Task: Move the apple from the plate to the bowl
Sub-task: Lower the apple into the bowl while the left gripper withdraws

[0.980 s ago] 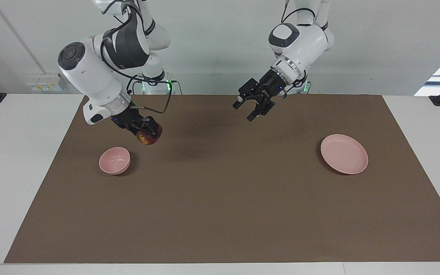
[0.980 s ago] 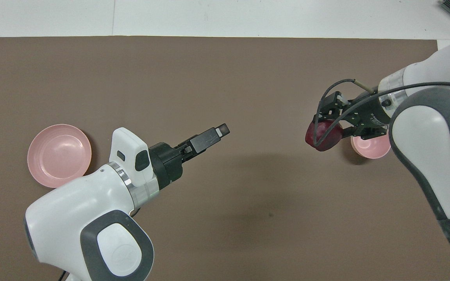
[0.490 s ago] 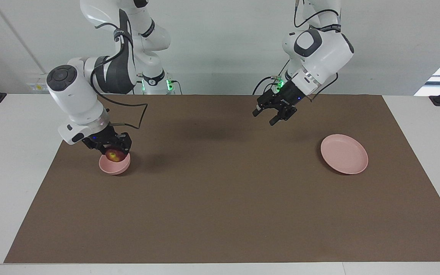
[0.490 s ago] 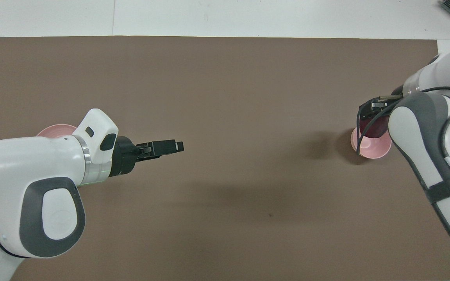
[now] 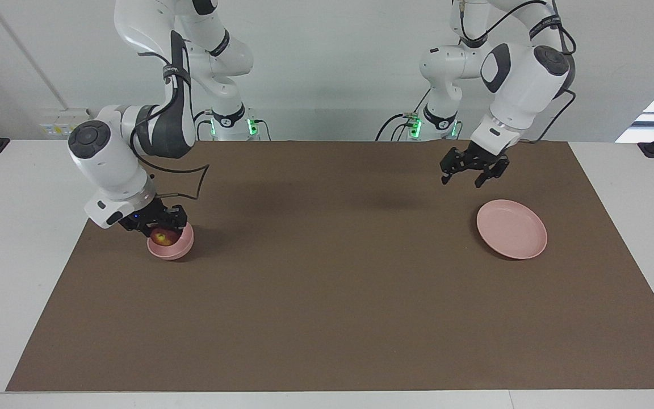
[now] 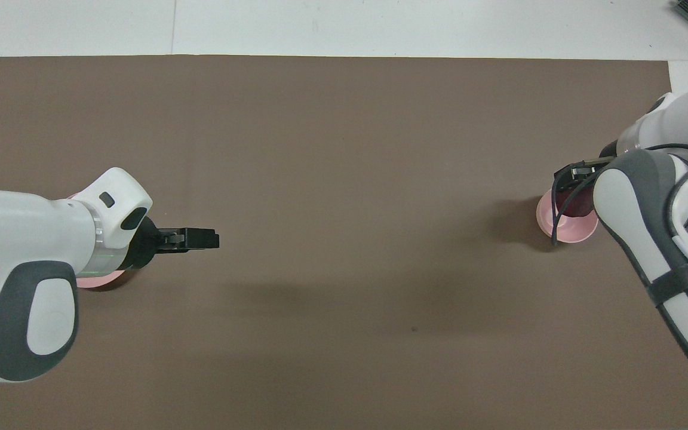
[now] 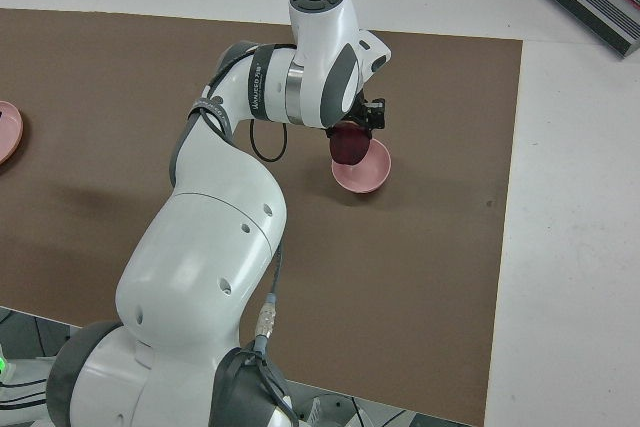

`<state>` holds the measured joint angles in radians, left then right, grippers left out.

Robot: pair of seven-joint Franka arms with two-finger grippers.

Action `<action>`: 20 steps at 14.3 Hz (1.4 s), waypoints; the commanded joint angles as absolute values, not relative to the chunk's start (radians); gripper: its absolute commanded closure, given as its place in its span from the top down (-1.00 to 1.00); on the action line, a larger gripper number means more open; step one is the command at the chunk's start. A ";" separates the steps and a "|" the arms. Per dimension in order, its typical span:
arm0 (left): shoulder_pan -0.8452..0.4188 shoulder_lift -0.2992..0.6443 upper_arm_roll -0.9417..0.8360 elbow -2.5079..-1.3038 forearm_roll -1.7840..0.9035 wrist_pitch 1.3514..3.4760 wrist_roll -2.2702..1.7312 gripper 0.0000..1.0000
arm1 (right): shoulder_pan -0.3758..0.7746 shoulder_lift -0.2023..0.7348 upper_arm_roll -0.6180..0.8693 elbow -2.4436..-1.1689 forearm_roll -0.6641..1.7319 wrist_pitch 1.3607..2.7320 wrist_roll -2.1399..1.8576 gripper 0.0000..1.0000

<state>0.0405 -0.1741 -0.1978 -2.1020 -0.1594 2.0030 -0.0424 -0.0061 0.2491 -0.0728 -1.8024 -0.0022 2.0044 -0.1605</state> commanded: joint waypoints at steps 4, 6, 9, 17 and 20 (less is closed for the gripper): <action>-0.044 -0.037 -0.051 -1.633 -0.043 1.604 0.015 1.00 | -0.034 0.258 -0.063 -1.851 -0.025 2.100 -0.190 -1.00; -0.048 -0.002 -0.051 -1.493 -0.020 1.481 0.015 1.00 | -0.029 0.258 -0.063 -1.858 -0.023 2.098 -0.184 -1.00; -0.064 0.049 -0.043 -1.338 0.012 1.361 0.015 1.00 | -0.043 0.259 -0.063 -1.882 -0.023 2.103 -0.199 -1.00; -0.054 -0.032 -0.051 -1.386 0.015 1.319 0.006 1.00 | -0.044 0.276 -0.063 -1.887 -0.023 2.118 -0.201 -1.00; -0.051 -0.037 -0.051 -1.396 0.015 1.321 0.003 1.00 | -0.037 0.288 -0.063 -1.879 -0.021 2.120 -0.190 -1.00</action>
